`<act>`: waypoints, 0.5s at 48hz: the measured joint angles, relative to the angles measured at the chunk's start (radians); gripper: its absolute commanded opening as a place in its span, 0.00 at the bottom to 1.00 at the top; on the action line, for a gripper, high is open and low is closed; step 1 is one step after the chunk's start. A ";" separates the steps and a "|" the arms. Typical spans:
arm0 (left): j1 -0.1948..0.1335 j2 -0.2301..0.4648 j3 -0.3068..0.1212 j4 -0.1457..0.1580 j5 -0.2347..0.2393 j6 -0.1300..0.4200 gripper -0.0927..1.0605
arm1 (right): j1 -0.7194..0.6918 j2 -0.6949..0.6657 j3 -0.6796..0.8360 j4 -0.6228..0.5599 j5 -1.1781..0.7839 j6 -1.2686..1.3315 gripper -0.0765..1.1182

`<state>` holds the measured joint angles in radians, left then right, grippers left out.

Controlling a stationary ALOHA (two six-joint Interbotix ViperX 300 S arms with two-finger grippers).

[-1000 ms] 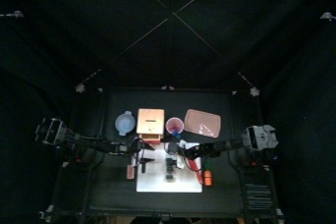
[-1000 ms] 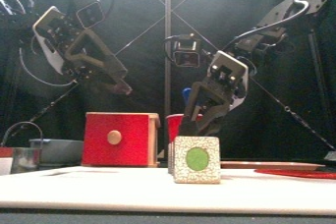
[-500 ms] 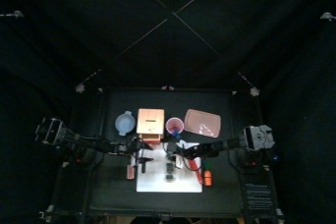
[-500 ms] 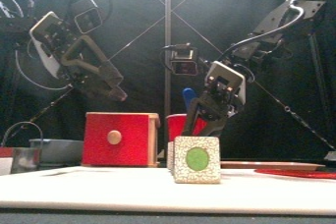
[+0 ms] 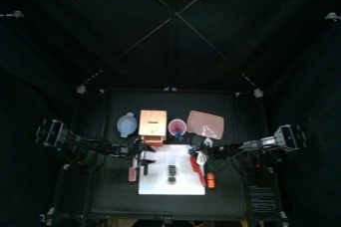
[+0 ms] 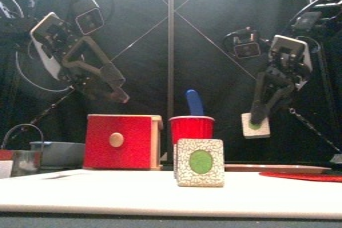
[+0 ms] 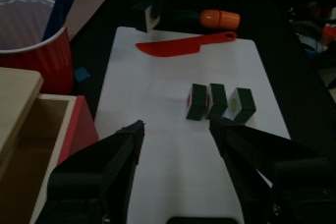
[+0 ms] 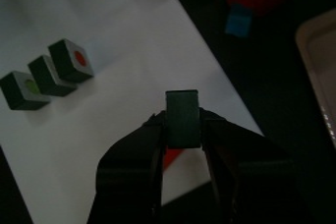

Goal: Place sushi on board then cut the sushi with the knife then place the pieces on the plate
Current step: Place the 4 sushi pieces on the plate

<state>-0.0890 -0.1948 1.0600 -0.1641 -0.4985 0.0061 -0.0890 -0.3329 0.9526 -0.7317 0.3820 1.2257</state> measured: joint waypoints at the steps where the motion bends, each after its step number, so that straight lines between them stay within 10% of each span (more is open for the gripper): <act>1: -0.002 -0.002 0.000 0.000 0.000 0.000 0.86 | -0.026 0.002 0.000 -0.012 -0.002 0.000 0.57; 9: 0.000 0.000 -0.002 0.000 0.000 0.000 0.86 | -0.305 0.078 -0.046 -0.031 -0.074 0.025 0.57; 24: 0.000 0.002 0.009 0.000 0.000 0.000 0.86 | -0.399 0.336 -0.181 0.230 -0.055 0.023 0.57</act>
<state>-0.0890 -0.1933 1.0692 -0.1641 -0.4985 0.0061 -0.4878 0.0031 0.7716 -0.5016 0.3267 1.2487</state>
